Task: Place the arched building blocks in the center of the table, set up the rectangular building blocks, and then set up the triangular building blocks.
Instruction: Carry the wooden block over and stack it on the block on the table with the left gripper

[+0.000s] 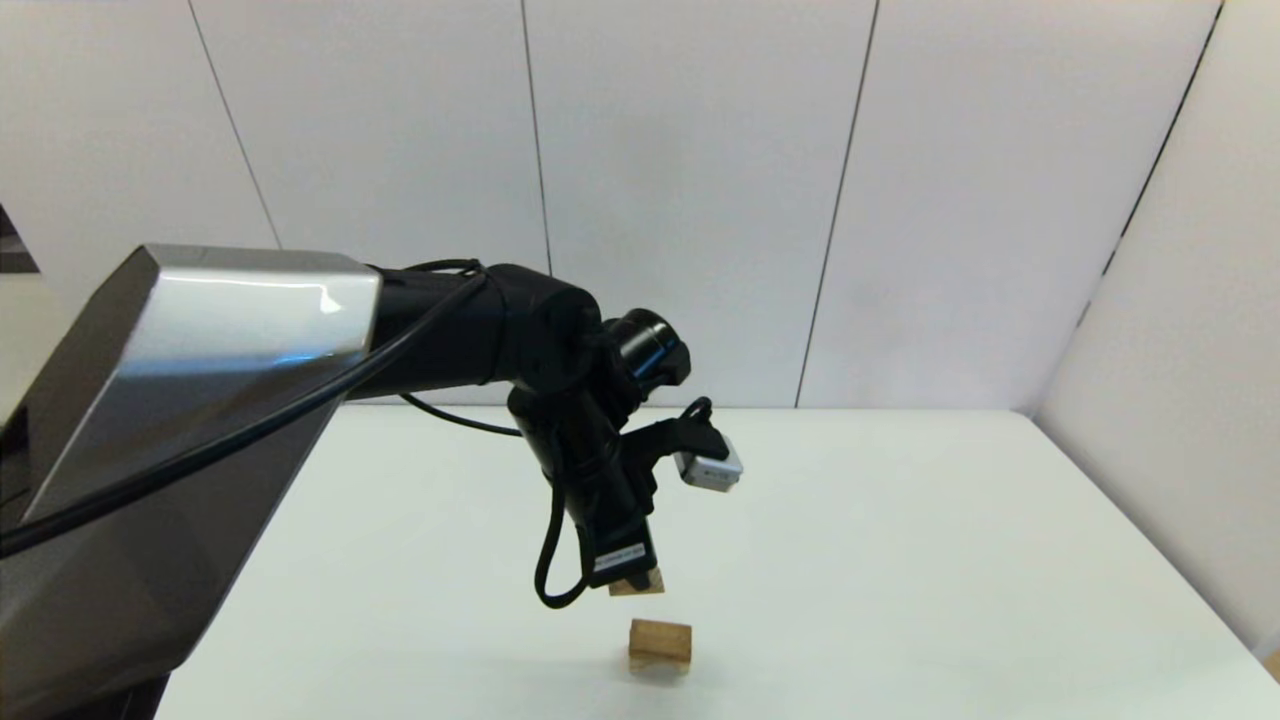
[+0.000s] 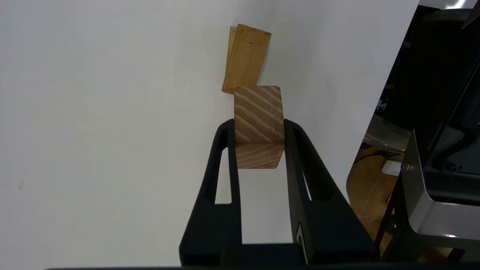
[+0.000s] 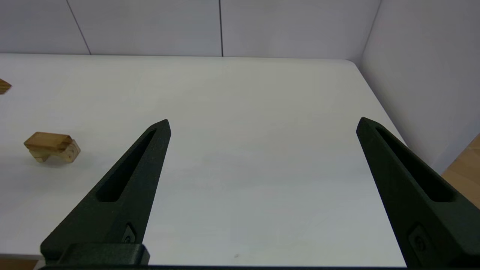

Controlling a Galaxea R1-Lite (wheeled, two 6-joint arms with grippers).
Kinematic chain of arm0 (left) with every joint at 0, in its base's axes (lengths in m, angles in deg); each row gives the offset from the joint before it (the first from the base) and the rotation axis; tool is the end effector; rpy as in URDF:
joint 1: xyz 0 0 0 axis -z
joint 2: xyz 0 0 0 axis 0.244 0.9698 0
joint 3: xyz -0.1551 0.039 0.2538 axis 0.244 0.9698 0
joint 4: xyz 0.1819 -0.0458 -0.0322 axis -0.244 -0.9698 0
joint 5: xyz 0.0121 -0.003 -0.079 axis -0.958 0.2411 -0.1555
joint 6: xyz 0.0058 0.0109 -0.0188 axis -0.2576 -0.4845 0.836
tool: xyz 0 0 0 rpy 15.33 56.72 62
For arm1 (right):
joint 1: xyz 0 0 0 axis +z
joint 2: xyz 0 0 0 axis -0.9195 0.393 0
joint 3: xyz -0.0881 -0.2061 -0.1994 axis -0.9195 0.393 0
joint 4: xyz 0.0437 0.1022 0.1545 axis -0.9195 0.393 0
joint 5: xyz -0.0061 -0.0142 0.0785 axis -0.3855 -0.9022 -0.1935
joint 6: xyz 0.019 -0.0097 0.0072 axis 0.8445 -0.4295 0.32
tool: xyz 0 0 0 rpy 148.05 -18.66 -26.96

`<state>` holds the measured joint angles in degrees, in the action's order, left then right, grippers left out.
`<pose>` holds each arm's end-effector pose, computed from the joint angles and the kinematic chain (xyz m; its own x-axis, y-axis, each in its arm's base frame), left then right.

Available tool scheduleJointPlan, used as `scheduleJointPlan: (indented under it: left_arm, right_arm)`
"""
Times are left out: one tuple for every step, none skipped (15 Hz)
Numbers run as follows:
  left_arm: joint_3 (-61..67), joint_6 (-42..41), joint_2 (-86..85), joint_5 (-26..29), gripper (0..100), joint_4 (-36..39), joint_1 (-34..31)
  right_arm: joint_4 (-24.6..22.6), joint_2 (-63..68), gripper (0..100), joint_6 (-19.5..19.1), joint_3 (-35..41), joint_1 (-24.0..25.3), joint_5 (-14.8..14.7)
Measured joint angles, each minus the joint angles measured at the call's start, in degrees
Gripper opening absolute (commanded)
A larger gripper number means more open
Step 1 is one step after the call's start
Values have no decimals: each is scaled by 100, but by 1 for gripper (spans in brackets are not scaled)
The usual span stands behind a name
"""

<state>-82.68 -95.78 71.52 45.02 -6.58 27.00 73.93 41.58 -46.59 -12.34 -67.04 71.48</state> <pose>0.3012 -0.2696 0.1378 0.0257 -0.3172 -0.9480 0.9859 0.1651 -0.0286 -0.0251 0.0003 0.0765 0.9994 0.0058 -0.0350 -0.0060 1.0000 -0.0053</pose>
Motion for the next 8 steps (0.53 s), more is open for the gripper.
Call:
scheduleJointPlan:
  left_arm:
    - [24, 9, 51, 72, 0, 96, 67]
    - [68, 17, 99, 193, 0, 207, 135]
    - [123, 17, 140, 276, 0, 333, 177]
    - [178, 20, 179, 295, 0, 463, 184]
    - [244, 26, 206, 297, 0, 549, 193]
    - [335, 23, 223, 295, 0, 639, 210]
    - [440, 26, 228, 297, 0, 719, 223]
    - [569, 23, 221, 306, 0, 835, 229]
  right_arm:
    - [2, 0, 100, 2, 0, 0, 0]
    - [2, 0, 100, 2, 0, 0, 0]
    - [0, 0, 100, 0, 0, 0, 1]
    - [0, 0, 100, 2, 0, 0, 0]
    - [2, 0, 100, 0, 0, 0, 0]
    - [2, 0, 100, 0, 0, 0, 1]
    - [2, 0, 100, 0, 0, 0, 0]
    - [0, 0, 100, 2, 0, 0, 1]
